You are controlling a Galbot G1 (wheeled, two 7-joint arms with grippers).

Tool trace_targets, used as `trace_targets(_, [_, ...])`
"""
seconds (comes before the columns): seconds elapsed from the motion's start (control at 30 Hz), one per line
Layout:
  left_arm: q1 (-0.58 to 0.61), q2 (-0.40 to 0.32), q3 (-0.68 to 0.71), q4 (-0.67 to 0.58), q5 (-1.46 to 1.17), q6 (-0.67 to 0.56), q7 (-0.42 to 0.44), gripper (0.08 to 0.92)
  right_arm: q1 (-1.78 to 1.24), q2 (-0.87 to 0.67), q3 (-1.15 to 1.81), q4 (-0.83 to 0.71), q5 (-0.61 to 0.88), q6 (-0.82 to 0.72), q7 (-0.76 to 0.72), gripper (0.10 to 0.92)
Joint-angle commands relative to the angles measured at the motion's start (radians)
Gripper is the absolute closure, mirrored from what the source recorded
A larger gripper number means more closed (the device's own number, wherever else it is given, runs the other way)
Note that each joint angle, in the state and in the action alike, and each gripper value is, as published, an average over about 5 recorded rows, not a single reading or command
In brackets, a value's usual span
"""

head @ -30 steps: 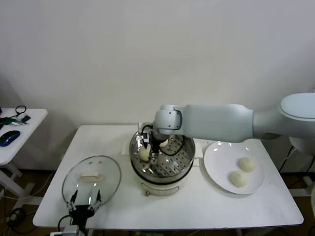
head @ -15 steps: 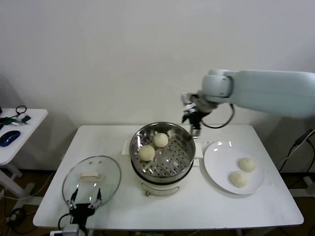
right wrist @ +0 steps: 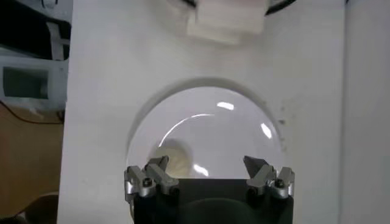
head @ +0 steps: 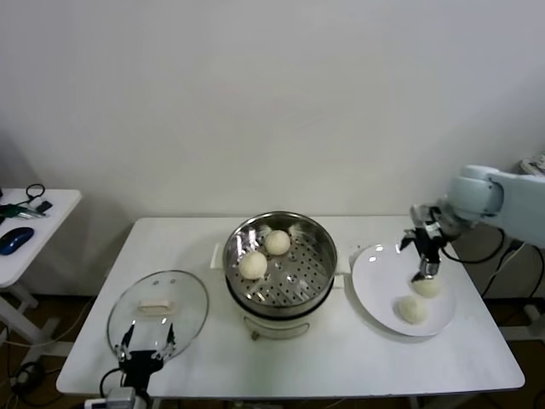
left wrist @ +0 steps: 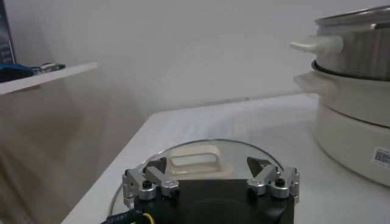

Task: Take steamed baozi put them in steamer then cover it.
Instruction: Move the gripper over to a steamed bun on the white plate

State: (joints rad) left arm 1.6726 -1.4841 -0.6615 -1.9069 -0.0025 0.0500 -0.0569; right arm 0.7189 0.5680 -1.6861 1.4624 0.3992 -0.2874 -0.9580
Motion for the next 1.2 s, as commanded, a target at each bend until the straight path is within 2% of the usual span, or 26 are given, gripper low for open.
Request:
trace_targets(0.03, [0.001, -0.004, 0.0, 0.003, 0.002, 0.0, 0.0, 0.177, -0.373, -0.085, 0.252, -0.06, -0.202, 0.004, -0.004, 0.203])
trace_targets(0.3, [0.0, -0.006, -0.001, 0.016, 0.006, -0.005, -0.001, 0.177, -0.513, -0.054, 0.372, -0.115, -0.229, -0.025, 0.025, 0.203])
trace_targets(0.67, [-0.002, -0.003, -0.001, 0.031, 0.022, -0.016, -0.005, 0.177, -0.539, -0.03, 0.434, -0.144, -0.227, -0.036, 0.063, 0.209])
trace_targets(0.97, [0.002, -0.003, 0.002, 0.025, 0.021, -0.017, -0.007, 0.177, -0.532, -0.03, 0.435, -0.132, -0.226, -0.038, 0.051, 0.343])
trace_targets(1.2, [0.005, -0.007, 0.001, 0.015, 0.023, -0.015, -0.008, 0.177, -0.423, -0.023, 0.396, -0.121, -0.223, 0.0, 0.013, 0.404])
